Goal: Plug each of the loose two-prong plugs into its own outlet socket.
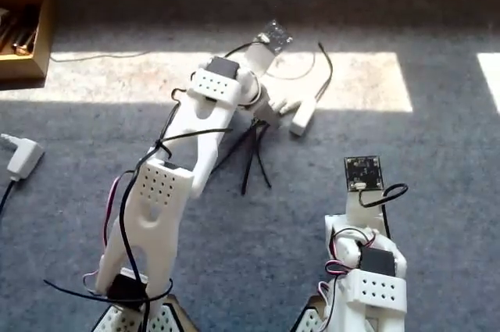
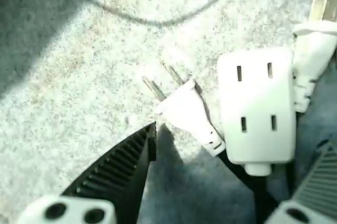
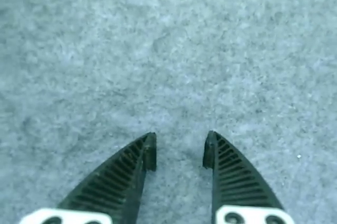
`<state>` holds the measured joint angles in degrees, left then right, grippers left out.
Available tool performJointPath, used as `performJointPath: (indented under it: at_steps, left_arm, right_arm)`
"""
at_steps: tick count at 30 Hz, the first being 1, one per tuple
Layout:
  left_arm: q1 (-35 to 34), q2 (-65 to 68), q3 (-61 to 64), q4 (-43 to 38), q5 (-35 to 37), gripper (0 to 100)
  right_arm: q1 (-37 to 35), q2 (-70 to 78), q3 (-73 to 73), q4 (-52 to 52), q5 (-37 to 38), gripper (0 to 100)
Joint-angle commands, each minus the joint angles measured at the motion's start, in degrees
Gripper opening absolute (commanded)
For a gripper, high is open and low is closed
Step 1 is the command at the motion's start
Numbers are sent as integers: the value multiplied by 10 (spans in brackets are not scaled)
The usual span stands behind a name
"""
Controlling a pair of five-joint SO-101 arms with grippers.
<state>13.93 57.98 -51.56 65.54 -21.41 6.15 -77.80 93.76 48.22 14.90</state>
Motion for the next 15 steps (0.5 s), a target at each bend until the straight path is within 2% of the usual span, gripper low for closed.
performJointPath:
  at_steps: [1, 4, 8, 15]
  left_arm:
    - [5, 2, -18, -14, 4, 397]
    - [6, 11, -18, -28, 2, 275]
    - [10, 9, -18, -26, -57, 149]
    - [7, 14, -65, 20, -62, 116]
  right_arm:
    - [-4, -7, -1, -9, -4, 159]
    - [-4, -7, -1, -9, -4, 159]
    - [-4, -7, -1, -9, -4, 159]
    - [-4, -7, -1, -9, -3, 159]
